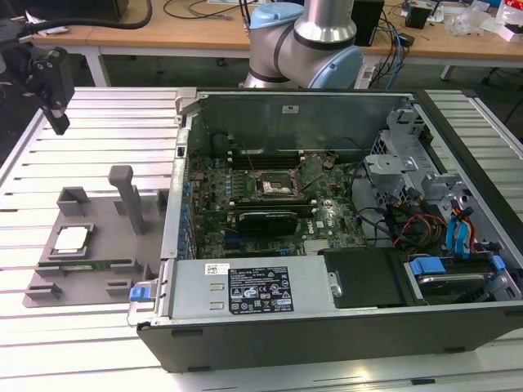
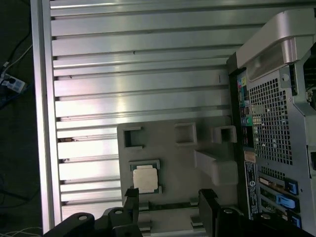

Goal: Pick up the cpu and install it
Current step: 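Pick up the cpu and move it towards the insertion slot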

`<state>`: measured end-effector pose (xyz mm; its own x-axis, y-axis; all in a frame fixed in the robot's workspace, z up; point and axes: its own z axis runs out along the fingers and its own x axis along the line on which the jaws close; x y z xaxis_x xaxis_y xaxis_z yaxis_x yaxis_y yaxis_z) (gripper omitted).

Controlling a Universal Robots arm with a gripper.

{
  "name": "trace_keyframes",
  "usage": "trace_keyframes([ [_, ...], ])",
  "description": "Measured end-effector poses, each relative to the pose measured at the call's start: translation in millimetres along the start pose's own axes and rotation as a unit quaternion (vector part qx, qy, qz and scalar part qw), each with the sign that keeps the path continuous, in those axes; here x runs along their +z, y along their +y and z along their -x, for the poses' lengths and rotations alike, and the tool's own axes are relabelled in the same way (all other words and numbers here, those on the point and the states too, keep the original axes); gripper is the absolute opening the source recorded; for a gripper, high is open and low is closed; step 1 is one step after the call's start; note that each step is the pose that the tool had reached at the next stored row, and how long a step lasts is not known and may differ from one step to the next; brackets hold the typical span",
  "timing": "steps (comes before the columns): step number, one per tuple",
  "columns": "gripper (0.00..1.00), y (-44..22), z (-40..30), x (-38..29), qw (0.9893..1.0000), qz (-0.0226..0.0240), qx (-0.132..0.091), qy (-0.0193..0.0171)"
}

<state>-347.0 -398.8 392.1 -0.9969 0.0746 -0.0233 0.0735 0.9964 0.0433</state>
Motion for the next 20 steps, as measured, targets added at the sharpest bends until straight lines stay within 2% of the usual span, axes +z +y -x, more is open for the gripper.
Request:
trace_keyframes([
  [1,0.6,-0.1,-0.9,0.0,1.0,-0.0067,-0.005,-0.0003],
  [2,0.6,-0.2,-1.7,-0.1,0.9999,-0.0107,-0.01,-0.0004],
  [3,0.6,-0.3,-3.3,0.0,0.9997,-0.0124,-0.02,-0.0003],
  [6,0.6,-0.7,-6.0,0.6,0.999,-0.0118,-0.044,0.0004],
  [20,0.6,-1.7,-6.3,14.1,0.999,-0.0118,-0.044,0.0005],
])
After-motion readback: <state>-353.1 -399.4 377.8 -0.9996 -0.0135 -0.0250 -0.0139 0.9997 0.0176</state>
